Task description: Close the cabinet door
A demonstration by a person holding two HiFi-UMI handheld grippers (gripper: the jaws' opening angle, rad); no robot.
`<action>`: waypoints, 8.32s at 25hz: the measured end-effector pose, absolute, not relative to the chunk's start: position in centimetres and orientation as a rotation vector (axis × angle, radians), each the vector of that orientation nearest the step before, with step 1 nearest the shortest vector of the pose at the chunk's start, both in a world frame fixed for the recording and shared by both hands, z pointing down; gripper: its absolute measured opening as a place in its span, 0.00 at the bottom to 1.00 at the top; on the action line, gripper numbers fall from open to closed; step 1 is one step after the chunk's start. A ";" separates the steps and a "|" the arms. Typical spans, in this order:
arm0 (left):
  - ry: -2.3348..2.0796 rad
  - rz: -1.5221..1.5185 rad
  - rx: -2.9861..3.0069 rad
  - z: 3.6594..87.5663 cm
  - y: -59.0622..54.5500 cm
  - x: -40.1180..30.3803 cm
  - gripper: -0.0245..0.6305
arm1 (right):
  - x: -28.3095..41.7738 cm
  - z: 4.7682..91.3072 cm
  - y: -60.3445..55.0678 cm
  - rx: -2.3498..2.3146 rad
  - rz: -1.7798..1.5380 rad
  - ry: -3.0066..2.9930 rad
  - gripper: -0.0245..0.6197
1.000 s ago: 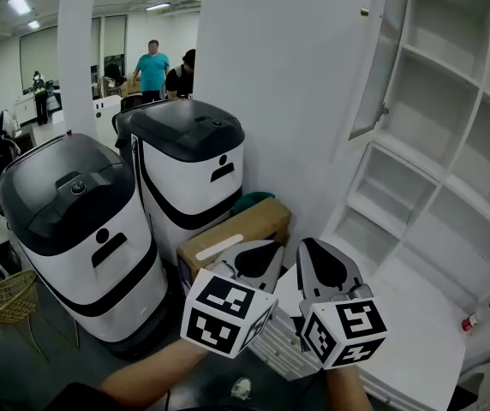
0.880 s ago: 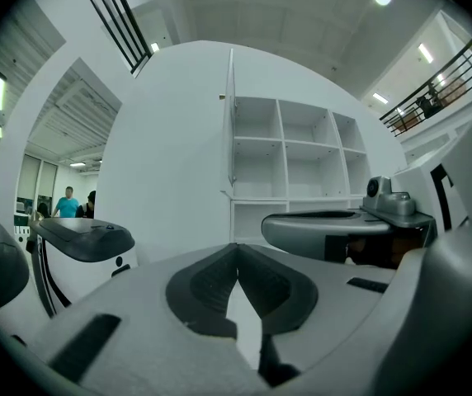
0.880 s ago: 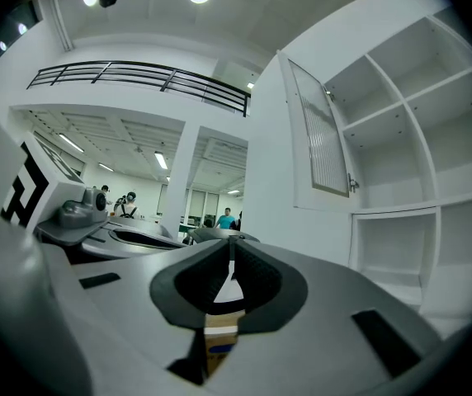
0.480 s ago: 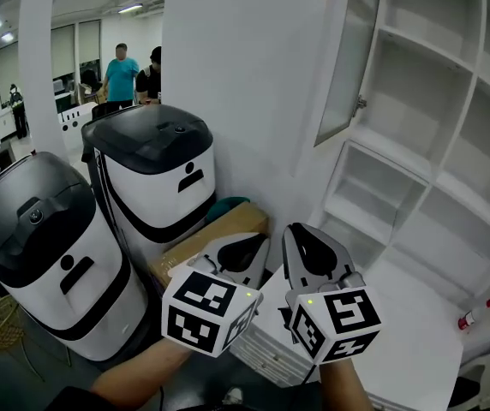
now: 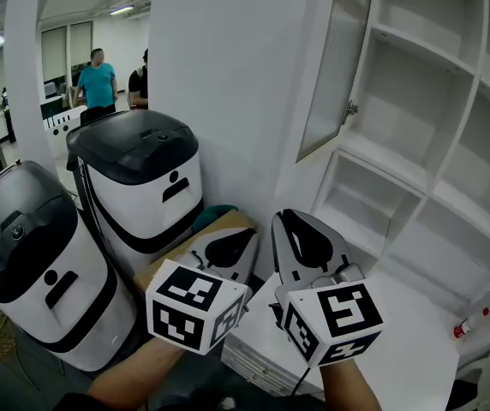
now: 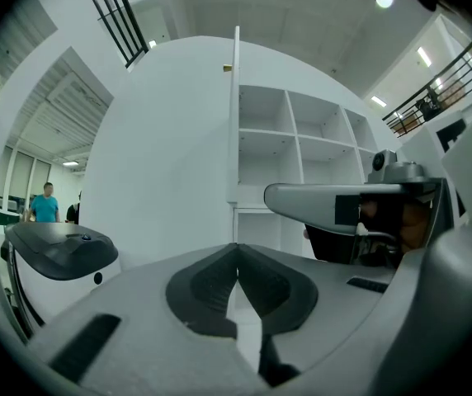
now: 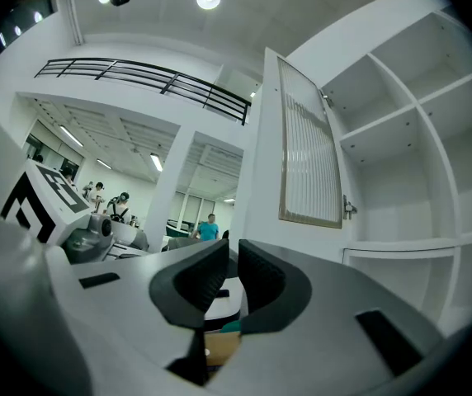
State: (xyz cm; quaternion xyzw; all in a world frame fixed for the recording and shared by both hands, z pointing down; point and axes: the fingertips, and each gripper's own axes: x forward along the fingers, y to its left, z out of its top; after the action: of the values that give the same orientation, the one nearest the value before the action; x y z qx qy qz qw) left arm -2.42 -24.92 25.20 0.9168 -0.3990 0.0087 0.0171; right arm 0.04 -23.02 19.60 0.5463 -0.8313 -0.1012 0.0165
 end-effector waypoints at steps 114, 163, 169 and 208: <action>-0.207 -0.111 3.206 19.9 -24.5 20.1 0.06 | 23.1 17.5 -22.4 2.436 -0.101 -2.031 0.20; -0.408 -0.072 3.183 20.8 -28.5 32.1 0.06 | 35.4 17.3 -26.7 2.355 -0.182 -2.073 0.24; -0.439 -0.069 3.175 21.0 -29.2 32.6 0.06 | 36.5 17.1 -27.4 2.360 -0.198 -2.057 0.25; -0.515 -0.030 3.141 22.3 -31.3 33.3 0.06 | 39.8 17.1 -30.8 2.369 -0.217 -2.013 0.27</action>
State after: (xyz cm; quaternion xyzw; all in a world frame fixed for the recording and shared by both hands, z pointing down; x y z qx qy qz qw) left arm 33.33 -31.33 22.30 0.9866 -0.1619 -0.0093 -0.0207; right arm 39.83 -30.81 17.15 0.7602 -0.6458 -0.0696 0.0125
